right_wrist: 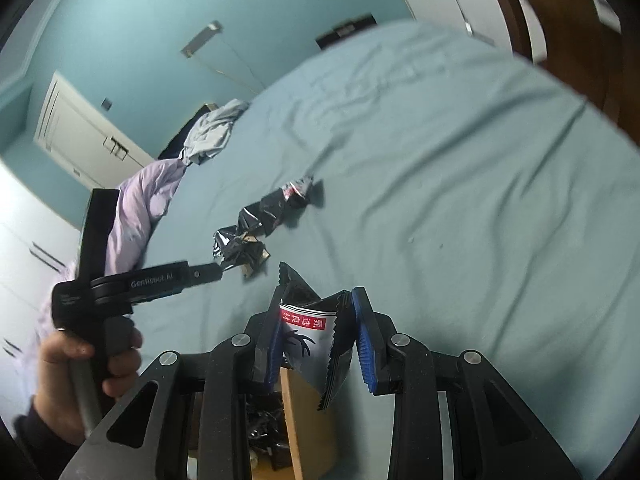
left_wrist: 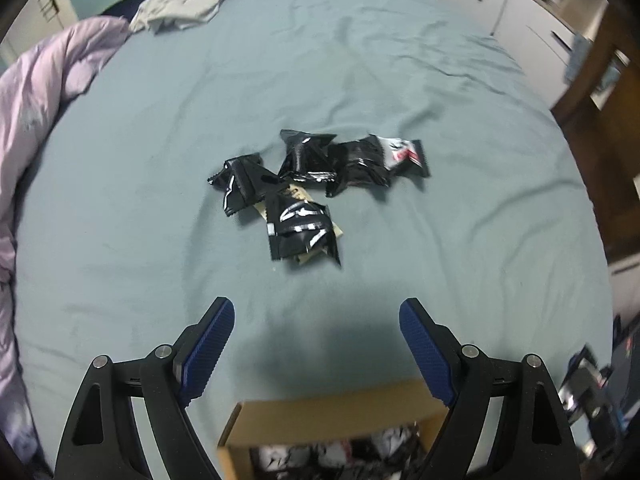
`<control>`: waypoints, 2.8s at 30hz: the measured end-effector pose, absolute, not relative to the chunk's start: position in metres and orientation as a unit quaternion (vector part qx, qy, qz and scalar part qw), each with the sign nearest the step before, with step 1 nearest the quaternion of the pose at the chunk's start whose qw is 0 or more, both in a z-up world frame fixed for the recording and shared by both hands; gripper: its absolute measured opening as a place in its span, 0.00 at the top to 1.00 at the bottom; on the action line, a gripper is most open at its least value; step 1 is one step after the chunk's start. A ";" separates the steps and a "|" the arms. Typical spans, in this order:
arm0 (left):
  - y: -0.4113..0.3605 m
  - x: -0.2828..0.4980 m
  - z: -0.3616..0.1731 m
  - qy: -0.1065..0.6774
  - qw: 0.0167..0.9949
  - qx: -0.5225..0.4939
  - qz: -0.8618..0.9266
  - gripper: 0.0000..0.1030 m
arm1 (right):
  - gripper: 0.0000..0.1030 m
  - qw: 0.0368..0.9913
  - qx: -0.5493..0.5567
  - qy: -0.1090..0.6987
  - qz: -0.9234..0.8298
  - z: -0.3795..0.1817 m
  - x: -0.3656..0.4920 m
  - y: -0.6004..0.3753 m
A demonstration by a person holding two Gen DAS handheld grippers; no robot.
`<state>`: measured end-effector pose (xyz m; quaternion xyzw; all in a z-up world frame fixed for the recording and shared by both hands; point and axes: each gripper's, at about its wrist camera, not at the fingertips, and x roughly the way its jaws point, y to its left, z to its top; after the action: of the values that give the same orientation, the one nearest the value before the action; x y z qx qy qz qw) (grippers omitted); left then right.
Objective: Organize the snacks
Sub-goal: 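Grasp a black packet from the pile with the left tool while the right tool holds its packet, then carry the black packet over the box and open the left tool while the right tool holds its packet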
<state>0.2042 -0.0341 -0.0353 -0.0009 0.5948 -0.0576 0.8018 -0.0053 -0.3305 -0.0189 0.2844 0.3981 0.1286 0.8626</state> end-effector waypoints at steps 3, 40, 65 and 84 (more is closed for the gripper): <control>-0.033 0.222 -0.048 0.603 0.797 -0.020 -0.038 0.17 | 0.72 0.831 0.331 0.422 0.150 -0.030 0.013 -0.342; 0.019 0.072 0.049 0.523 0.829 -0.049 -0.192 1.00 | 0.72 0.854 0.272 0.430 0.111 -0.013 0.016 -0.321; -0.023 0.038 -0.079 0.603 0.770 0.112 -0.178 1.00 | 0.72 0.865 0.182 0.439 0.159 -0.003 0.015 -0.287; -0.034 0.020 -0.032 0.509 0.826 0.155 -0.189 0.19 | 0.72 0.876 0.141 0.416 0.197 0.012 -0.015 -0.263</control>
<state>0.0203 -0.0340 -0.0324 0.1545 0.5088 -0.1889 0.8255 -0.0146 -0.2631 0.0123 0.1412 0.4162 0.1973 0.8763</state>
